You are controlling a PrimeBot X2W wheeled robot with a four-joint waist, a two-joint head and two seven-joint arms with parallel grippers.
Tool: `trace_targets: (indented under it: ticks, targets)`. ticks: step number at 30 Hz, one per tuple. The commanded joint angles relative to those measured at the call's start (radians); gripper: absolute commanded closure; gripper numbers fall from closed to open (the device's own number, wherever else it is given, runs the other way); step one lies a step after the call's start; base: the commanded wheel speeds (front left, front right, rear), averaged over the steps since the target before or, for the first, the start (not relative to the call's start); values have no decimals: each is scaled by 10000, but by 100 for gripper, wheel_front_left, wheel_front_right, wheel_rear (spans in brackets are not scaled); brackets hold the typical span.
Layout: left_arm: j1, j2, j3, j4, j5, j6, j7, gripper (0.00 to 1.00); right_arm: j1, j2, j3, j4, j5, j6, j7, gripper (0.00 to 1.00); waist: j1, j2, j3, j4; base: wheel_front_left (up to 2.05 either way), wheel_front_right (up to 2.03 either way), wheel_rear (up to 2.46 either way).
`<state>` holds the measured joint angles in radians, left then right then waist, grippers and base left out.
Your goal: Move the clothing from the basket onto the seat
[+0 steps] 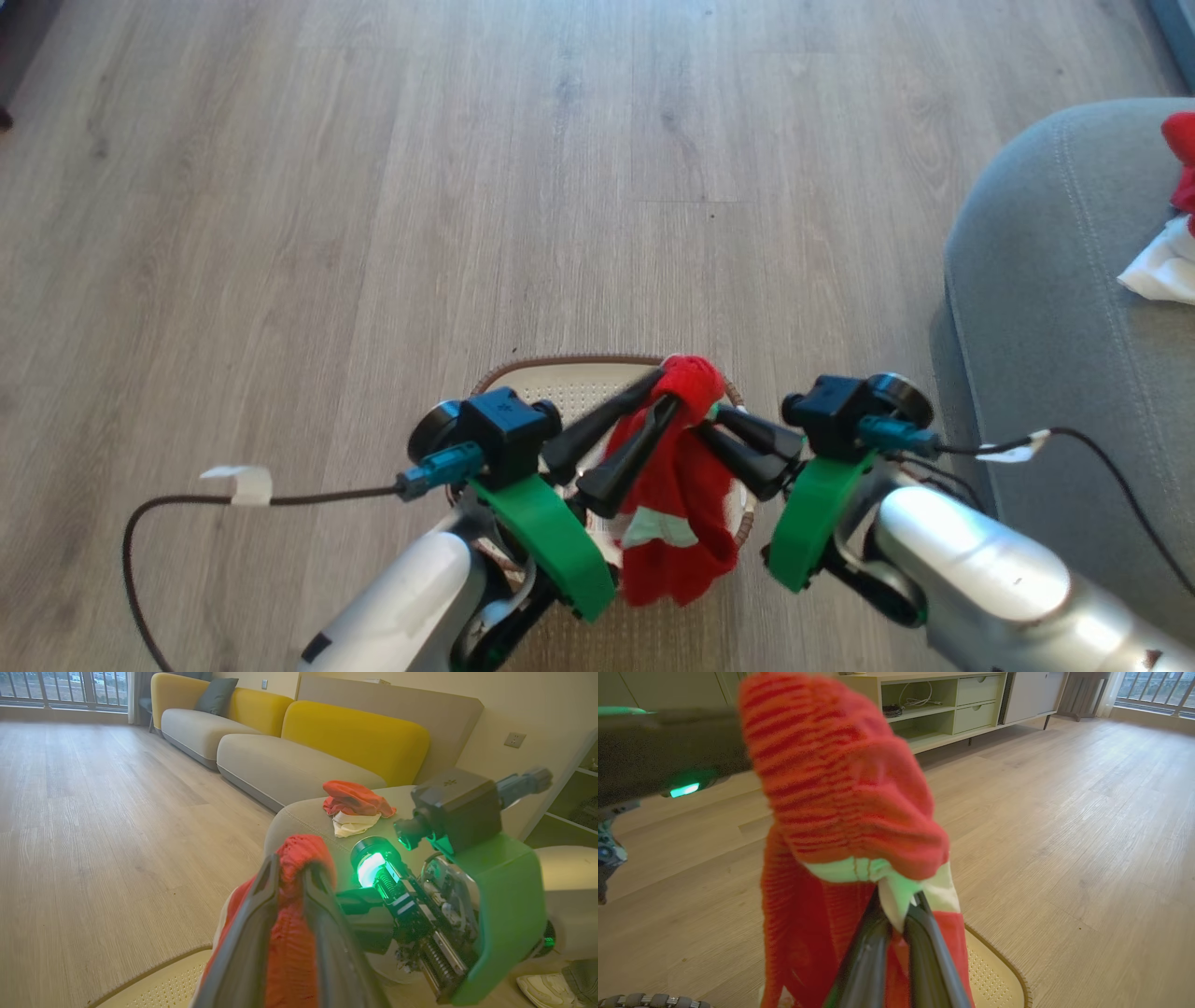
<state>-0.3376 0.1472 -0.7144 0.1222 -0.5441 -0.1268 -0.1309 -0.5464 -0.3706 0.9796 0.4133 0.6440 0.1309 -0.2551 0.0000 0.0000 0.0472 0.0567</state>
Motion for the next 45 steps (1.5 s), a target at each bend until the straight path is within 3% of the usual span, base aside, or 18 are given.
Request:
trace_targets:
  ticks: [1, 2, 3, 4, 10, 21, 28, 39, 45]
  targets:
    - [-563, 126, 403, -243, 18, 79, -173, 56, -229, -126, -185, -289, 76, -2, -67, 100, 0, 0, 0, -38, 0, 0, 0]
    - [-547, 142, 413, -191, 37, 100, -227, 40, -193, -163, -257, -285, 67, -2, -67, 100, 0, 0, 1, -68, 0, 0, 0]
    - [-522, 147, 429, -143, 42, 128, -282, 13, -162, -197, -343, -282, 51, -2, -67, 100, 0, 0, 10, -102, 0, 0, 0]
    - [-497, 150, 443, -92, 46, 154, -337, 0, -137, -234, -449, -286, 26, -2, -67, 100, 0, 0, 35, -143, 0, 0, 0]
    - [-435, 138, 483, 277, 158, 257, -711, 0, 15, -454, -1207, -442, -220, -2, -67, 100, 0, 0, 229, -667, 0, 0, 0]
    - [-503, -258, 338, 957, 347, 201, -1197, 0, 385, -912, -2793, -880, -778, -2, -67, 100, 0, 0, 741, -2619, 0, 0, 0]
    - [-644, -449, 67, 1176, 450, 112, -1268, 0, 774, -1174, -3985, -994, -1030, -2, -67, 100, 0, 0, 1032, -3513, 0, 0, 0]
    - [-848, -474, -1, 1273, 514, 53, -1297, 0, 1361, -1186, -5198, -1219, -1372, -2, -67, 100, 0, 0, 1342, -3751, 0, 0, 0]
    - [-1221, -303, 95, 1108, 624, 68, -1282, 0, 1146, -1169, -5908, -1488, -1474, -2, -67, 100, 0, 0, 2121, -3562, 0, 0, 0]
